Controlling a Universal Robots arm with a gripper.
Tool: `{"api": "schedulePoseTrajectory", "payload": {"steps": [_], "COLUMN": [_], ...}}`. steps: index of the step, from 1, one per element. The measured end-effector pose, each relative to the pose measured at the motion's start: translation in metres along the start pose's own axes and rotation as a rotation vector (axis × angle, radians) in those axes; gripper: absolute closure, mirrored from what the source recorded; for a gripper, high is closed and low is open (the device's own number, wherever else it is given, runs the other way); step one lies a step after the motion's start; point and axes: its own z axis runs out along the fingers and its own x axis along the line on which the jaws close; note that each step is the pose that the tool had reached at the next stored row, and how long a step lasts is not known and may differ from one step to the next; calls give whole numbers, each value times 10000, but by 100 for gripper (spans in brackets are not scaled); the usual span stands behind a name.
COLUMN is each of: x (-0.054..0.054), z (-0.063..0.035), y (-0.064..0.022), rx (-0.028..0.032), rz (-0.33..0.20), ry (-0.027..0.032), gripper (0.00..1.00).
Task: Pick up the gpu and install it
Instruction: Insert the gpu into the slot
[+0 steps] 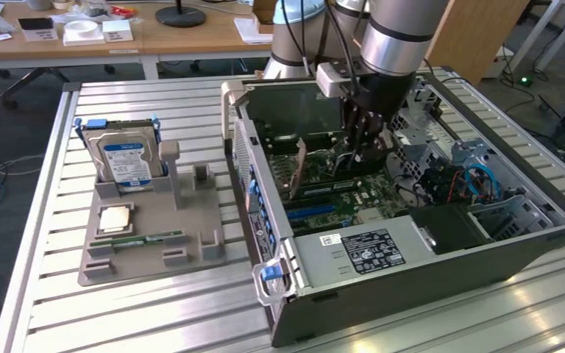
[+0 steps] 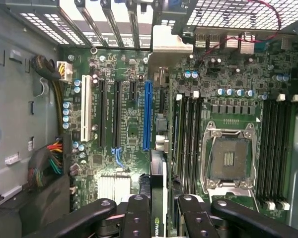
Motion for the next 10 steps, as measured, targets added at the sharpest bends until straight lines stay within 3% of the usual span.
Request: {"api": "schedulePoseTrajectory", "payload": {"steps": [10], "x": [21], "z": [102], "y": [64], "rx": [0], "rz": [-1], "ry": [0], "gripper": [74]}}
